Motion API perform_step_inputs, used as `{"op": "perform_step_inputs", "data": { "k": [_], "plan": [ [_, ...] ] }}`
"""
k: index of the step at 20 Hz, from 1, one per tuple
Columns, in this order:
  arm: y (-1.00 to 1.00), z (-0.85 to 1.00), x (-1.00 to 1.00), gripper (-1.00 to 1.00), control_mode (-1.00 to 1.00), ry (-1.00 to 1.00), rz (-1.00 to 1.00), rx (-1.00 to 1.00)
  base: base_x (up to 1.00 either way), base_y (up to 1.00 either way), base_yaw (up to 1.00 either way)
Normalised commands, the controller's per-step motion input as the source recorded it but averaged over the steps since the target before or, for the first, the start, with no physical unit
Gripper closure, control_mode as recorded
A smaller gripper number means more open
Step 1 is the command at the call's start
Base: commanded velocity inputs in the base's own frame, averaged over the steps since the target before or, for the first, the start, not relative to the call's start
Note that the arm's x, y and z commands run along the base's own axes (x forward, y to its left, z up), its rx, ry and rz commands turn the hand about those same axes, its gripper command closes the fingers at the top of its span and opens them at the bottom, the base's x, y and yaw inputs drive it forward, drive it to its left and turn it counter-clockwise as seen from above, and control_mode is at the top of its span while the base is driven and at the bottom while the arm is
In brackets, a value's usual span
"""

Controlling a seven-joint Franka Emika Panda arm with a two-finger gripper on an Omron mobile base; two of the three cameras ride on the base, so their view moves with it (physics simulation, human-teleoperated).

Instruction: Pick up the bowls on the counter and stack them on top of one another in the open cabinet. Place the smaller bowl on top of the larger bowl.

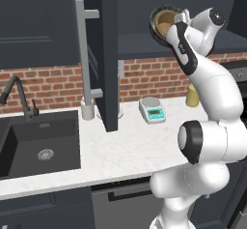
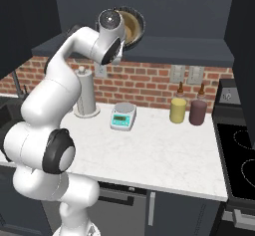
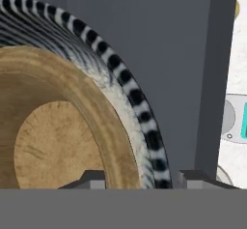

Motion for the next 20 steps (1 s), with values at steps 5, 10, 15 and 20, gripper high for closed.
{"op": "perform_step_inputs", "data": {
  "k": [5, 10, 15, 20],
  "plan": [
    [0.0, -0.2, 0.29, -1.0, -1.0, -0.09, 0.0, 0.0, 0.0, 0.0, 0.0],
    [0.0, 0.0, 0.22, -1.0, -1.0, -0.13, 0.0, 0.0, 0.0, 0.0, 0.0],
    [0.0, 0.01, 0.03, -1.0, -1.0, -0.23, 0.0, 0.0, 0.0, 0.0, 0.0],
    [0.0, 0.18, -0.01, -1.0, -1.0, -0.26, 0.0, 0.0, 0.0, 0.0, 0.0]
  ]
}}
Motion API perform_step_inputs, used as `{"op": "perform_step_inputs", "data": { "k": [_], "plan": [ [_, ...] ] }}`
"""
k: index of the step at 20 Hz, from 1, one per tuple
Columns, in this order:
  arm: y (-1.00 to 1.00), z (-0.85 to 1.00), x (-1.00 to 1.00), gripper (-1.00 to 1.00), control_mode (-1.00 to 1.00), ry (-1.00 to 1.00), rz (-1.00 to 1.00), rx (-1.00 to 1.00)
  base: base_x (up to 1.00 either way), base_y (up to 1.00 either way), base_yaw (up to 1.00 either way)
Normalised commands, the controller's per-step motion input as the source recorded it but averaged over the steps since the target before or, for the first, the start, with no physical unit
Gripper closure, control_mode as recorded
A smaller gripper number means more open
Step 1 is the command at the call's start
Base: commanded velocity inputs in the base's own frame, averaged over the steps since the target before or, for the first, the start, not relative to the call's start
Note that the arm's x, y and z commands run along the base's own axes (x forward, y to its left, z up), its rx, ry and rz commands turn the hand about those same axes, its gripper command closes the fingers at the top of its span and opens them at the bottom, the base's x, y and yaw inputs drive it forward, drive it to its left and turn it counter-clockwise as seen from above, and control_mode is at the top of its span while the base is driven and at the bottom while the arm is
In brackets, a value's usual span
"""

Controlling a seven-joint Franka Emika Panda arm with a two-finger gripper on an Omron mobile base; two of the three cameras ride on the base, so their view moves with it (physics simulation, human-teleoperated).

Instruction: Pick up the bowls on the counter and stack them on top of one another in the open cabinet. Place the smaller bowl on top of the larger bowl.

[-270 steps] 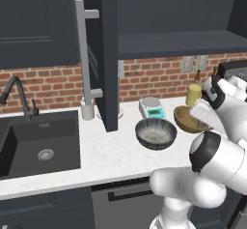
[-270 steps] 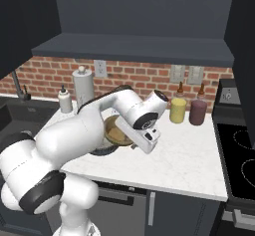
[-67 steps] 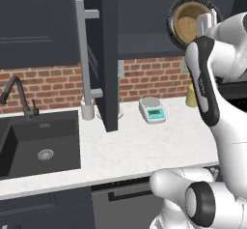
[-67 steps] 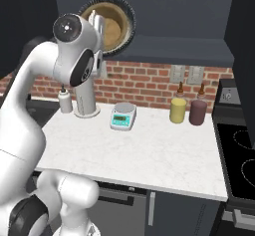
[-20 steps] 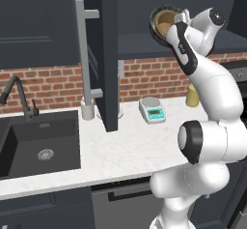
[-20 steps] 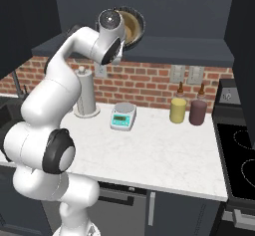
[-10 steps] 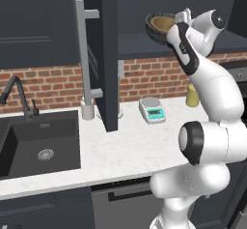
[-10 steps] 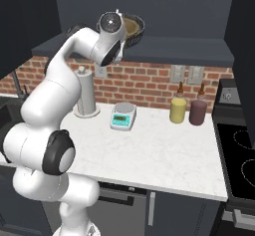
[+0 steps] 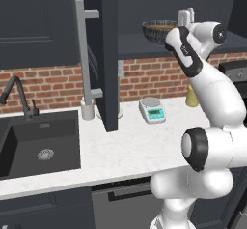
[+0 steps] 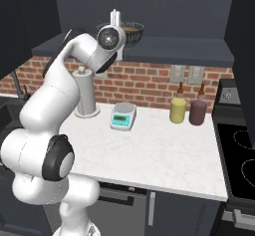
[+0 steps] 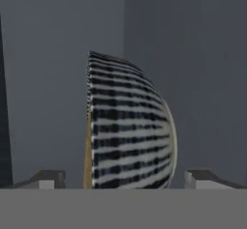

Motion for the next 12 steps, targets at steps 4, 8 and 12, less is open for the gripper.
{"op": "perform_step_inputs", "data": {
  "k": [4, 8, 12],
  "plan": [
    [0.0, 0.32, -0.19, -1.0, -1.0, -0.21, 0.0, 0.0, 0.0, 0.0, 0.0],
    [0.0, 0.35, -0.65, -1.0, -1.0, -0.02, 0.0, 0.0, 0.0, 0.0, 0.0],
    [0.0, 0.21, -0.91, -1.0, -1.0, 0.09, 0.0, 0.0, 0.0, 0.0, 0.0]
  ]
}}
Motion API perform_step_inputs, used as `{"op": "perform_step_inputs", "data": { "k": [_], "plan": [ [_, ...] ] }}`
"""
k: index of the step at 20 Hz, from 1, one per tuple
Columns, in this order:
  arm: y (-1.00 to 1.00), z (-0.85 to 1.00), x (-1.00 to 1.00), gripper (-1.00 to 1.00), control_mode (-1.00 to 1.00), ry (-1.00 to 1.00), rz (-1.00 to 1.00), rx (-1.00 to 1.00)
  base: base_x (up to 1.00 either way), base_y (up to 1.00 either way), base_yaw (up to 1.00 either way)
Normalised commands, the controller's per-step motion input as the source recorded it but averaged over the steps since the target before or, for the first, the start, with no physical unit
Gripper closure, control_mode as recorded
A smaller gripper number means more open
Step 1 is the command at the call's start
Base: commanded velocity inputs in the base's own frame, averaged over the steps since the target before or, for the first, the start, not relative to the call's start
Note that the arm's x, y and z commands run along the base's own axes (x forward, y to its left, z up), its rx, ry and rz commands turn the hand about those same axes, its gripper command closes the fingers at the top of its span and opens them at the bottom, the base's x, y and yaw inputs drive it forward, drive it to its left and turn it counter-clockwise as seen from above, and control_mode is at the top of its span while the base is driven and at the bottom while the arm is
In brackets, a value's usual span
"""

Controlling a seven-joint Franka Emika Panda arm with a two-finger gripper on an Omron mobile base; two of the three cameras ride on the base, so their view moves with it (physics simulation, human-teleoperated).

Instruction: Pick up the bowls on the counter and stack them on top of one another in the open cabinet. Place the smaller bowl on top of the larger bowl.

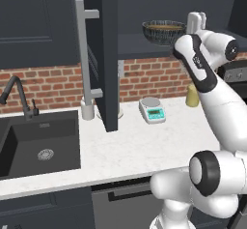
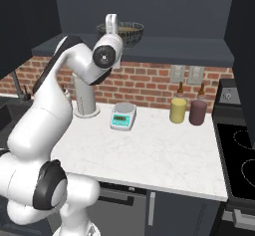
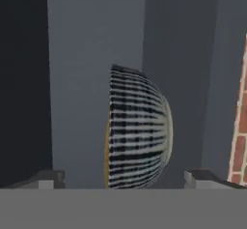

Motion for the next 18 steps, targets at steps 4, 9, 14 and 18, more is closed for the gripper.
{"op": "perform_step_inputs", "data": {
  "k": [4, 9, 14, 18],
  "plan": [
    [0.0, 0.05, -1.0, -1.0, -1.0, 0.22, 0.0, 0.0, 0.0, 0.0, 0.0],
    [0.0, -0.02, -1.0, -1.0, -1.0, 0.31, 0.0, 0.0, 0.0, 0.0, 0.0],
    [0.0, -0.5, -0.96, -1.0, -1.0, 0.23, 0.0, 0.0, 0.0, 0.0, 0.0],
    [0.0, -0.92, -0.75, -1.0, -1.0, 0.14, 0.0, 0.0, 0.0, 0.0, 0.0]
  ]
}}
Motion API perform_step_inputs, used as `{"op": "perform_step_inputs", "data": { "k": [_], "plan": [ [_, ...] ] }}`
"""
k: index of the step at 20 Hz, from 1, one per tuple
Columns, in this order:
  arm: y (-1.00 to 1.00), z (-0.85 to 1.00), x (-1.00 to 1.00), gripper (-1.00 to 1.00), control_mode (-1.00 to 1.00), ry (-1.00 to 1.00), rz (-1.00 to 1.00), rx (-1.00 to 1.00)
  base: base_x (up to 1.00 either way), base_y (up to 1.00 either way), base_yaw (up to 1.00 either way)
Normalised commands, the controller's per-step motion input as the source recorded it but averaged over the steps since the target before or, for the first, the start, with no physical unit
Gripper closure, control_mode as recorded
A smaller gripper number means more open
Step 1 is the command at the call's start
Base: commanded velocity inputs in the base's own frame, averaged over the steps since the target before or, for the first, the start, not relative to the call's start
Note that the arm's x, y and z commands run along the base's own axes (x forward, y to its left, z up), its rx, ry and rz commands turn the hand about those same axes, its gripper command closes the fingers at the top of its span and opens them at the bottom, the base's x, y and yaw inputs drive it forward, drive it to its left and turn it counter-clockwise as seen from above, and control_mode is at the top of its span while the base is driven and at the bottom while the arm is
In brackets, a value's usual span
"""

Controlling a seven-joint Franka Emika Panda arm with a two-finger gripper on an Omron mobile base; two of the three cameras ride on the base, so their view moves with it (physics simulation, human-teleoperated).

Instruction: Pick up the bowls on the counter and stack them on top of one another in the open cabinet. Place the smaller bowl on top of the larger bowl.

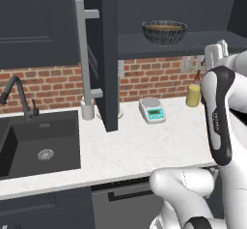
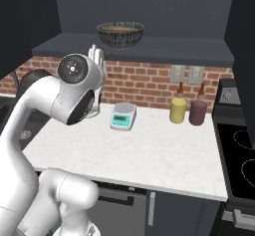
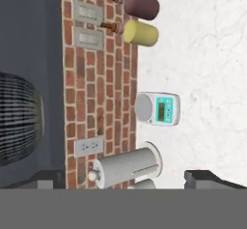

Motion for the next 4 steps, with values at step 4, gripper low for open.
{"op": "perform_step_inputs", "data": {
  "k": [4],
  "plan": [
    [0.1, -1.0, -0.39, -1.0, -1.0, 0.11, 0.0, 0.0, 0.0, 0.0, 0.0]
  ]
}}
